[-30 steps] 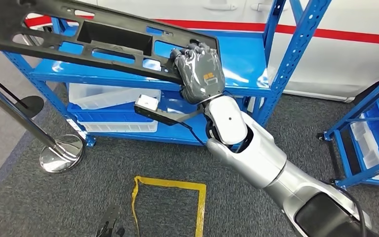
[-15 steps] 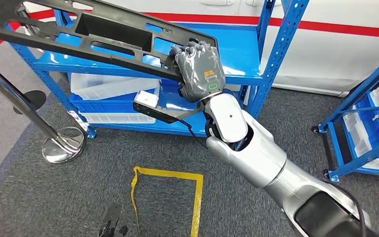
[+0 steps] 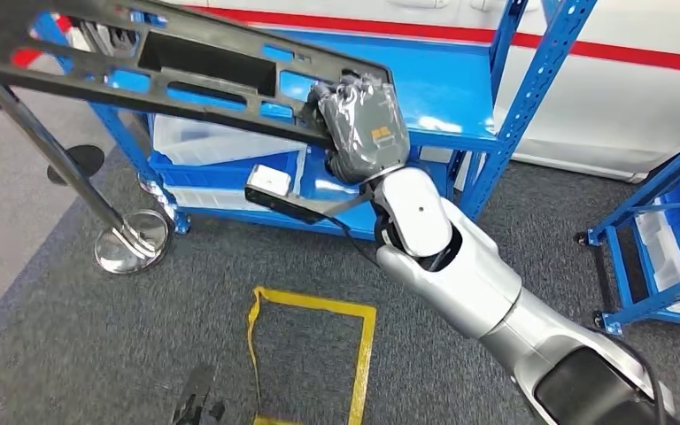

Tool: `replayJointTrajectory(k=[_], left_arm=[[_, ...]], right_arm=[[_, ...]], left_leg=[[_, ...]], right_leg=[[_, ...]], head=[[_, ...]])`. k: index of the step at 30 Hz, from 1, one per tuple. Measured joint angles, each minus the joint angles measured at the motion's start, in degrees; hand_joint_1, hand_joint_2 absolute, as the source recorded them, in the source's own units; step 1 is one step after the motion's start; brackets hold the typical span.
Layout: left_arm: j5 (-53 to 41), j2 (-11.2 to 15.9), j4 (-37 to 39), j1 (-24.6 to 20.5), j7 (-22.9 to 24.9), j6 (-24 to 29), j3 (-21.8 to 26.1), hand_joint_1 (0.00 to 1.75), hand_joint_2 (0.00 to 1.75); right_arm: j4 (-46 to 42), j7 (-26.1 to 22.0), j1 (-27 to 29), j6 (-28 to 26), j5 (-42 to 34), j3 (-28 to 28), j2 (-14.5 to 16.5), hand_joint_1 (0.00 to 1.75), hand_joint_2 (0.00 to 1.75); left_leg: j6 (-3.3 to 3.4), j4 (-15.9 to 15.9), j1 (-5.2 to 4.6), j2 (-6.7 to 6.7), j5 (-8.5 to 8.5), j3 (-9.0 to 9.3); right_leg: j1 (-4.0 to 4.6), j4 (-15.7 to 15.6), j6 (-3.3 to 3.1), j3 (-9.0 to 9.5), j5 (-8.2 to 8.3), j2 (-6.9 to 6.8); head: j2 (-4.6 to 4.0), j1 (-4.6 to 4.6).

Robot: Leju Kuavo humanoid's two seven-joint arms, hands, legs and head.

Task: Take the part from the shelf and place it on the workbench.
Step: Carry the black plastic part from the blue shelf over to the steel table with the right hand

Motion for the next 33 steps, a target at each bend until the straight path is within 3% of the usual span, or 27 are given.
replayJointTrajectory(k=[2,4,7,9,10,13,15,17,18,20,22,23,24,25,26,28,30,31,33], left_arm=[[-0.04,0.1,0.01,0.14,-0.27,-0.02,0.0,0.0,1.75],[-0.07,0.22,0.02,0.36,-0.5,-0.24,0.0,0.0,1.75],[-0.08,0.26,0.02,0.36,-1.05,-1.02,0.0,0.0,1.75],[-0.08,0.28,0.02,0.41,-1.28,-1.29,0.0,0.0,1.75],[-0.09,0.3,0.02,0.43,-1.34,-1.34,0.0,0.0,1.75],[-0.24,0.34,0.02,0.2,-1.55,-1.46,0.0,0.0,1.75],[-0.39,0.33,0.02,-0.09,-1.95,-1.79,0.0,0.0,1.75],[-0.45,0.45,0.02,-0.09,-2.43,-2.2,0.0,0.0,1.75],[-0.46,0.51,0.02,0.01,-2.65,-2.33,0.0,0.0,1.75],[-0.49,0.62,0.02,0.06,-2.97,-2.51,0.0,0.0,1.75],[-0.49,0.69,0.02,-0.09,-3.2,-2.6,0.01,0.0,1.75],[-0.49,0.73,0.02,-0.14,-3.26,-2.63,0.01,0.0,1.75],[-0.48,0.74,0.02,-0.15,-3.31,-2.67,0.01,0.0,1.75],[-0.48,0.74,0.02,-0.13,-3.33,-2.7,0.01,0.0,1.75],[-0.48,0.74,0.02,-0.11,-3.37,-2.73,0.01,0.0,1.75],[-0.48,0.73,0.02,-0.13,-3.46,-2.77,0.0,0.0,1.75],[-0.48,0.73,0.02,-0.2,-3.55,-2.79,0.0,0.0,1.75],[-0.48,0.75,0.02,-0.17,-3.58,-2.79,0.0,0.0,1.75],[-0.48,0.87,0.02,0.17,-3.61,-2.78,0.0,0.0,1.75]], right_arm=[[-0.17,0.0,0.01,0.05,0.17,0.0,-0.1,1.75,1.75],[-0.32,0.01,-0.04,0.07,0.44,0.0,-0.15,1.75,1.75],[-0.56,-0.01,-0.23,0.08,0.89,0.0,-0.15,1.75,1.75],[-0.61,-0.04,-0.24,0.11,1.24,0.0,-0.15,1.75,1.75],[-0.62,-0.08,-0.24,0.13,1.4,0.0,-0.15,1.75,1.75],[-0.72,-0.21,-0.47,0.14,1.65,0.0,-0.15,1.75,1.75],[-0.78,-0.27,-0.82,0.13,1.81,0.0,-0.17,1.75,1.75],[-0.8,-0.4,-0.97,0.13,2.05,0.0,-0.2,1.75,1.75],[-0.8,-0.49,-0.96,0.13,2.2,0.0,-0.23,1.75,1.75],[-0.81,-0.65,-0.97,0.13,2.51,0.0,-0.32,1.75,1.75],[-0.81,-0.76,-0.85,0.16,2.66,0.0,-0.46,1.75,1.75],[-0.81,-0.81,-0.71,0.2,2.67,0.0,-0.53,1.75,1.75],[-0.81,-0.85,-0.56,0.28,2.68,0.0,-0.59,1.75,1.75],[-0.82,-0.91,-0.45,0.38,2.69,0.0,-0.63,1.75,1.75],[-0.89,-0.97,-0.39,0.49,2.72,0.0,-0.67,1.75,1.75],[-1.14,-1.08,-0.38,0.73,2.79,0.0,-0.72,1.75,1.75],[-1.52,-1.13,-0.37,0.85,2.81,0.0,-0.73,1.75,1.75],[-1.65,-1.13,-0.36,0.86,2.8,0.0,-0.74,1.75,1.75],[-1.83,-1.13,-0.37,0.91,2.81,0.0,-0.74,1.75,1.75]], left_leg=[[-0.62,0.2,0.38,-0.67,0.2,-0.71],[-1.39,1.98,0.44,-0.07,-0.93,-1.77],[-2.6,11.19,0.98,1.31,-4.94,-6.28],[-3.09,14.73,1.41,1.5,-5.17,-8.3],[-3.24,13.63,1.61,1.71,-3.91,-7.91],[-3.27,3.28,1.46,4.45,0.89,-2.93],[-2.49,0.11,0.74,5.65,1.39,-1.56],[-1.5,-0.26,0.43,4.7,1.58,-1.61],[-1.13,-0.53,0.41,4.14,1.74,-1.54],[-0.18,-0.95,0.49,3.16,2.04,-1.36],[0.48,-0.94,0.43,2.06,2.11,-1.38],[0.6,-0.87,0.38,1.37,2.12,-1.39],[0.65,-0.75,0.33,0.61,2.1,-1.38],[0.65,-0.57,0.3,-0.17,2.05,-1.38],[0.61,-0.29,0.32,-0.97,1.93,-1.38],[0.3,0.64,0.32,-2.42,1.5,-1.71],[-0.21,1.46,0.43,-3.68,1.29,-2.47],[-0.52,1.59,0.53,-4.27,1.37,-2.8],[-1.03,1.51,0.83,-5.07,1.54,-3.15]], right_leg=[[0.12,-0.45,-0.32,-0.07,0.2,-0.88],[-0.12,-1.11,-0.74,0.27,0.48,-1.98],[-0.16,-1.39,-1.0,0.55,0.49,-3.65],[-0.13,-1.34,-1.03,0.63,0.35,-4.69],[-0.15,-1.31,-0.96,0.7,0.25,-5.15],[-0.05,-1.13,-0.4,1.01,-0.22,-6.38],[0.17,-1.15,0.11,1.05,-0.38,-7.2],[0.16,-1.21,0.6,1.09,-0.58,-8.15],[0.01,-0.84,0.85,1.0,-1.05,-7.95],[-0.22,2.64,1.01,-0.49,-3.44,-6.12],[-0.15,10.2,0.78,-3.96,-6.93,-4.09],[-0.1,13.64,0.68,-5.69,-7.95,-3.7],[-0.08,15.41,0.62,-6.7,-7.95,-3.5],[-0.1,15.02,0.55,-6.71,-6.89,-3.39],[-0.17,12.44,0.47,-5.66,-4.93,-3.12],[-0.53,5.26,0.37,-2.57,-1.46,-0.93],[-0.78,1.61,0.42,-0.94,-0.55,1.07],[-0.72,1.4,0.42,-0.79,-0.71,1.23],[-0.73,1.12,0.06,-0.63,-0.55,0.07]], head=[[0.0,0.03],[0.0,-0.19],[0.0,-0.46],[0.0,-0.49],[0.0,-0.49],[0.0,-0.48],[0.0,-0.45],[0.0,-0.42],[0.0,-0.42],[0.0,-0.38],[0.0,-0.3],[0.0,-0.27],[0.0,-0.27],[0.0,-0.27],[0.0,-0.27],[0.0,-0.27],[0.0,-0.33],[0.0,-0.36],[0.0,-0.34]])
